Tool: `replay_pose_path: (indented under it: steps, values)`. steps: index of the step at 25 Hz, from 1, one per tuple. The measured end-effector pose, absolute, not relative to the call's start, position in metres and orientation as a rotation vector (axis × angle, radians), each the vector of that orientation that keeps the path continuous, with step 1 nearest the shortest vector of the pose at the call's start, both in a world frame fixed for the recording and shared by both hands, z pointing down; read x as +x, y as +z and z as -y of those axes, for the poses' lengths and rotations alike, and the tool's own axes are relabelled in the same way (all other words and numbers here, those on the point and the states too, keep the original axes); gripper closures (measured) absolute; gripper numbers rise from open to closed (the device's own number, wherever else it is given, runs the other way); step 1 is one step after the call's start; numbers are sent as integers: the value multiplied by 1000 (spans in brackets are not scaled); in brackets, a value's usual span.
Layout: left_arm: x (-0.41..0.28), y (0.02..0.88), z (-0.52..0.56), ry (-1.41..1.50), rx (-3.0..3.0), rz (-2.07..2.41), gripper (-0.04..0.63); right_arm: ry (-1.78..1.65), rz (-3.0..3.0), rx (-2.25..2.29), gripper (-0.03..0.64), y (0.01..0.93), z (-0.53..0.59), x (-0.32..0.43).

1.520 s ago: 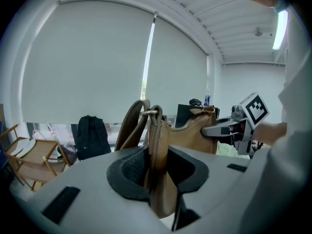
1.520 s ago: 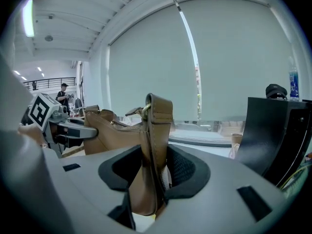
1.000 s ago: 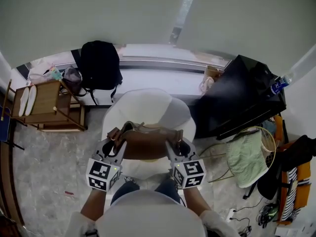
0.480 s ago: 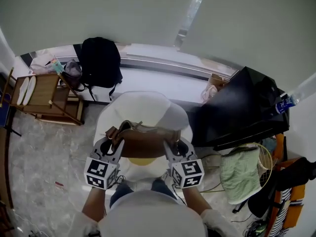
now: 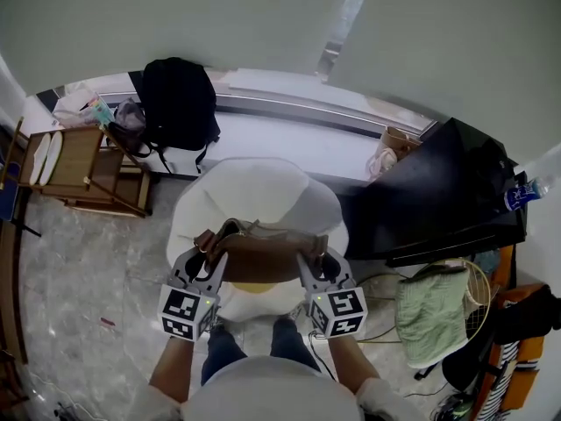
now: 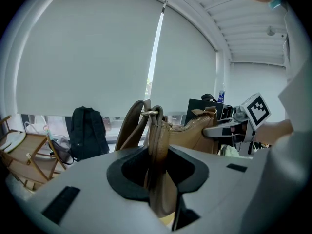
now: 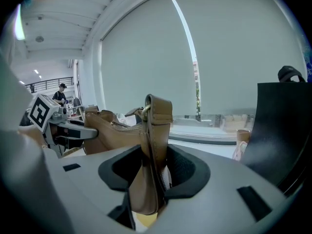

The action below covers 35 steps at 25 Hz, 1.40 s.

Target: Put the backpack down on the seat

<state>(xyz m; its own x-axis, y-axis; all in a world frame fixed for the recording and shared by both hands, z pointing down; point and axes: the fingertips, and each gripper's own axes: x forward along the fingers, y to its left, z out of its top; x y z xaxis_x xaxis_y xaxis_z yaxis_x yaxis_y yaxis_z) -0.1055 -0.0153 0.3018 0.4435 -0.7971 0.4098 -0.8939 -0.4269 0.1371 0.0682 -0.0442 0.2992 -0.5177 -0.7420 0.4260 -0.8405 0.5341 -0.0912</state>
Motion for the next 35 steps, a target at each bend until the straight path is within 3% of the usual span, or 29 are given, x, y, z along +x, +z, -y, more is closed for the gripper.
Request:
replay_pose_path:
  steps: [35]
  values:
    - [-108,457,70,501,2259,1358,486,558,2369,1261,440,458,105,67]
